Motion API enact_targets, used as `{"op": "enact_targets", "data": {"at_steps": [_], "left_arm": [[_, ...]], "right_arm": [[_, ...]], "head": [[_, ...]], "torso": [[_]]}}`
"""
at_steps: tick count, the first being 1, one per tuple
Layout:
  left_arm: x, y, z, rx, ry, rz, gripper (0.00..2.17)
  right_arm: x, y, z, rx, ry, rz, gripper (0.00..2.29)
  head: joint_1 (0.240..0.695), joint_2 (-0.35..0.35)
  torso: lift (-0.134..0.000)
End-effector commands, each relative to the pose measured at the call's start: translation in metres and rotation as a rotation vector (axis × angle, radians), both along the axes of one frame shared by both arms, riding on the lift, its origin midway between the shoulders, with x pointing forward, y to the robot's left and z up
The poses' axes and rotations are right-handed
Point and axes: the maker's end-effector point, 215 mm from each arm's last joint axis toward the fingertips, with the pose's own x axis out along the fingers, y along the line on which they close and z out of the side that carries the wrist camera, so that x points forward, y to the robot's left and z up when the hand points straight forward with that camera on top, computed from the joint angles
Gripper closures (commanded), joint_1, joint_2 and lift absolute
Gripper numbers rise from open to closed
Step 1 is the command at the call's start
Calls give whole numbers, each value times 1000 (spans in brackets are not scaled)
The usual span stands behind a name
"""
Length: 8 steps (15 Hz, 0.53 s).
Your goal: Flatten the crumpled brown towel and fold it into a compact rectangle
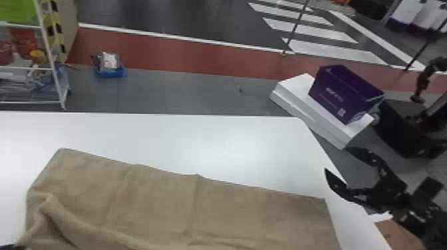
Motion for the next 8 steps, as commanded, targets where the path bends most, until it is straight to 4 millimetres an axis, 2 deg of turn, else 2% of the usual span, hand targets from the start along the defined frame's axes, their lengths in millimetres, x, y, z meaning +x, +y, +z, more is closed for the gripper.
{"op": "enact_targets", "data": {"at_steps": [1, 5, 8], "left_arm": [[2, 20, 21, -6, -18, 20, 1089], [6, 44, 44, -57, -41, -1, 1089], [-3, 65, 45, -44, 1, 19, 1085]], "right_arm": [[-2, 11, -5, -10, 12, 35, 174], [-9, 47, -25, -33, 57, 145, 178], [-16, 64, -41, -60, 97, 203, 178]], "head": [[695, -350], [695, -350], [695, -308]], "torso": [[-124], [-124], [-124]]}}
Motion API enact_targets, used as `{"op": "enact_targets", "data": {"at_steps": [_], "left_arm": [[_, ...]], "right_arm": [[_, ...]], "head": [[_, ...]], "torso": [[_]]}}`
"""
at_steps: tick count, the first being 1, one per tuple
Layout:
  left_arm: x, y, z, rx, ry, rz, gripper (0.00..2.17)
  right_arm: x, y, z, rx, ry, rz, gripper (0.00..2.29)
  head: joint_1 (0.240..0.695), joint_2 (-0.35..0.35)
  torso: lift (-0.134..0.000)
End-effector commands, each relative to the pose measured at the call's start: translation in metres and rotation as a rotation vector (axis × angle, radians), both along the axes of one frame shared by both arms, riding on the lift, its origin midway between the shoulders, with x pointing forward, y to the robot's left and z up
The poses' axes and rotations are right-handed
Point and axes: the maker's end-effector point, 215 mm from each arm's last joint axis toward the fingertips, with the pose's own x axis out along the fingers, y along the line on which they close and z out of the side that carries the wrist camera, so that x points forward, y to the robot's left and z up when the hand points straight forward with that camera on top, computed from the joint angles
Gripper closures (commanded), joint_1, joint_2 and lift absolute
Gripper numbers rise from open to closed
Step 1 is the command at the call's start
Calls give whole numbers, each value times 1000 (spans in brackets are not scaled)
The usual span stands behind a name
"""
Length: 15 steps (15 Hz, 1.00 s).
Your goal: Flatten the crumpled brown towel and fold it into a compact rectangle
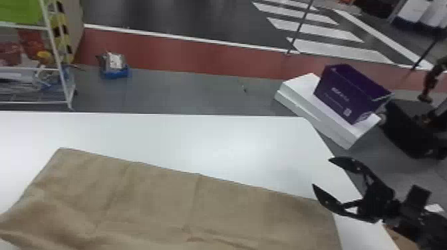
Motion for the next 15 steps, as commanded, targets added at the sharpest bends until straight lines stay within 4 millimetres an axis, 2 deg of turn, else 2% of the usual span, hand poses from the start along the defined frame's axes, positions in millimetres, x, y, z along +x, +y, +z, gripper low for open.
{"op": "enact_targets", "data": {"at_steps": [1, 4, 5, 6, 7, 10, 13, 15], "left_arm": [[-5, 17, -6, 56, 36, 30, 1085], [-10, 21, -14, 69, 62, 29, 1082], [-9, 22, -14, 72, 61, 32, 994], [-11, 25, -16, 70, 74, 53, 421], [-12, 29, -19, 71, 85, 81, -2], [-16, 40, -25, 90, 111, 132, 12], [-27, 61, -41, 170, 177, 201, 12], [-24, 74, -50, 211, 186, 248, 12]], "right_arm": [[-6, 18, -9, -27, 14, 61, 178], [-12, 37, -27, -49, 52, 116, 178], [-14, 41, -32, -60, 61, 130, 178], [-16, 46, -36, -62, 71, 140, 178], [-16, 47, -36, -62, 69, 144, 178], [-18, 46, -34, -68, 64, 147, 178], [-17, 42, -31, -76, 59, 146, 178], [-17, 43, -30, -77, 57, 148, 178]], "head": [[695, -276], [695, -228], [695, -218], [695, -195], [695, -186], [695, -159], [695, -140], [695, -126]], "torso": [[-124], [-124], [-124], [-124], [-124], [-124], [-124], [-124]]}}
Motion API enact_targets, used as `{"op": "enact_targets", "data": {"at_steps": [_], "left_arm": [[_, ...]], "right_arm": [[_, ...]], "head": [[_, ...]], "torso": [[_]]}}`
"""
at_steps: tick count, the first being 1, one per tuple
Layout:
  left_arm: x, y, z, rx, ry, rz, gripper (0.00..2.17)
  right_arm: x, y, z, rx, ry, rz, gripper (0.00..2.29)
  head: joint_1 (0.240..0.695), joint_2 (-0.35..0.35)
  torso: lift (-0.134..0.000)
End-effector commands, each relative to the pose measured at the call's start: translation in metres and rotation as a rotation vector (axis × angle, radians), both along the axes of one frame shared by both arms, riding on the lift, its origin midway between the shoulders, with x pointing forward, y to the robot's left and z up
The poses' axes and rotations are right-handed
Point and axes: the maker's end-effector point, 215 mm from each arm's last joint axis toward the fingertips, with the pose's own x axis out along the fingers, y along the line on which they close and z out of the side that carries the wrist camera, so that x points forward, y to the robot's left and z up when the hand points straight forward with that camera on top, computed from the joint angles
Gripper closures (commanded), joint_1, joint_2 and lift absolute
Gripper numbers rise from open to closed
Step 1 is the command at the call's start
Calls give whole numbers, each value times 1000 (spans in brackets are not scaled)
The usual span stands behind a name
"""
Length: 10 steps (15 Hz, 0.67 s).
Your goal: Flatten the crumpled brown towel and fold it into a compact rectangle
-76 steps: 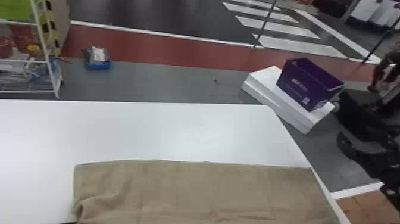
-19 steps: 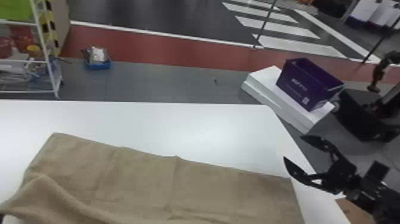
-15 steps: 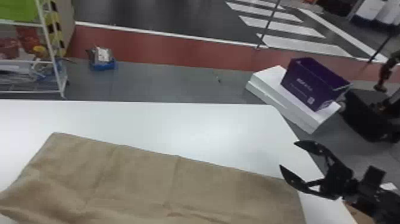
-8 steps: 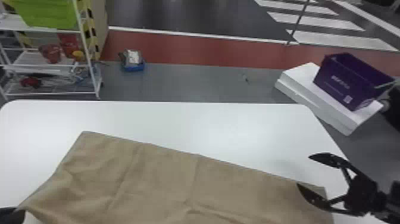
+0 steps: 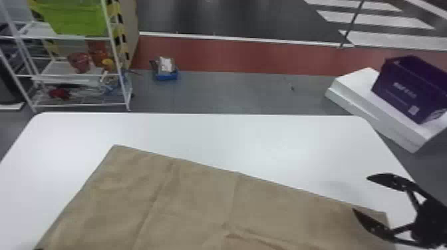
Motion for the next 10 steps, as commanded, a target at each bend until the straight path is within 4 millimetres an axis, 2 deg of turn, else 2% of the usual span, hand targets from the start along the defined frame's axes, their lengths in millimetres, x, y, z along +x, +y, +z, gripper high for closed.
{"op": "enact_targets", "data": {"at_steps": [1, 2, 4, 6, 7, 10], "left_arm": [[6, 19, -13, 71, 1, 82, 19], [17, 23, -18, 91, -30, 113, 19], [42, 15, -20, 46, -106, 119, 19], [59, 5, -24, 47, -156, 108, 22], [61, -6, -31, 13, -154, 96, 26], [67, -20, -40, 4, -161, 67, 26]], "right_arm": [[0, 1, 1, -1, -3, 2, 178], [1, 1, 2, 3, -4, 1, 178], [-2, 1, 2, 2, 2, 10, 194], [-11, -7, -1, -12, 24, 15, 221], [-16, -15, -1, -19, 34, 9, 235], [-24, -39, -5, -4, 70, -45, 319]], "head": [[695, -118], [695, -80], [695, -38], [695, -47], [695, -56], [695, -127]], "torso": [[-124], [-124], [-124], [-124], [-124], [-124]]}}
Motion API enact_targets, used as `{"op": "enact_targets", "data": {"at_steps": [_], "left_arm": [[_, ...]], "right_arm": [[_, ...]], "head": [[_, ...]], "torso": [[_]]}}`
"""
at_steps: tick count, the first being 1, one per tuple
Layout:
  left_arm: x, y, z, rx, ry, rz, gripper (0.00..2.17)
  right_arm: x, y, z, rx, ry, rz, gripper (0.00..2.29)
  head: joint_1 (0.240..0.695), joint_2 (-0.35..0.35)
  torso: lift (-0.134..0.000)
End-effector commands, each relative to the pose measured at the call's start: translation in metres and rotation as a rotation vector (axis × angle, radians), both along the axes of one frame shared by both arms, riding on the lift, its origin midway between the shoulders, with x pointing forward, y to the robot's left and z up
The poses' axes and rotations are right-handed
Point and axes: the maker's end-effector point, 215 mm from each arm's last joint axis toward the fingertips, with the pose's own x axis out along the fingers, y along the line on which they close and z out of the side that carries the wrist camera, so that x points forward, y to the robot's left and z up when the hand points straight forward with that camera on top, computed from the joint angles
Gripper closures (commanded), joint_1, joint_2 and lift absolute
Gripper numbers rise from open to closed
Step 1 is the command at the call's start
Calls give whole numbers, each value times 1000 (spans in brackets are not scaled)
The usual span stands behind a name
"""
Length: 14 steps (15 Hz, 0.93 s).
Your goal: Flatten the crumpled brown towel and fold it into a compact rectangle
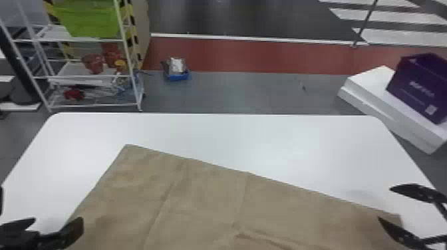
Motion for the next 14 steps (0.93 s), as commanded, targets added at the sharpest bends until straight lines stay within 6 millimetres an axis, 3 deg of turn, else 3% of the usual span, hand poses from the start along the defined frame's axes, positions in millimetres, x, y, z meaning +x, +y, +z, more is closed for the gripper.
{"op": "enact_targets", "data": {"at_steps": [1, 4, 5, 9, 14], "left_arm": [[5, -13, -3, -11, -13, -26, 29], [8, -20, -3, -27, -24, -40, 33], [8, -22, -3, -32, -24, -45, 33], [9, -23, -4, -35, -29, -50, 33], [3, -20, -6, -37, -20, -46, 33]], "right_arm": [[-1, -24, -4, 34, 35, -79, 323], [5, -64, -22, 118, 132, -260, 323], [3, -68, -29, 128, 162, -283, 323], [-2, -67, -42, 187, 218, -315, 323], [-7, -62, -50, 190, 242, -308, 407]], "head": [[695, -147], [695, -222], [695, -239], [695, -289], [695, -283]], "torso": [[-124], [-124], [-124], [-124], [-124]]}}
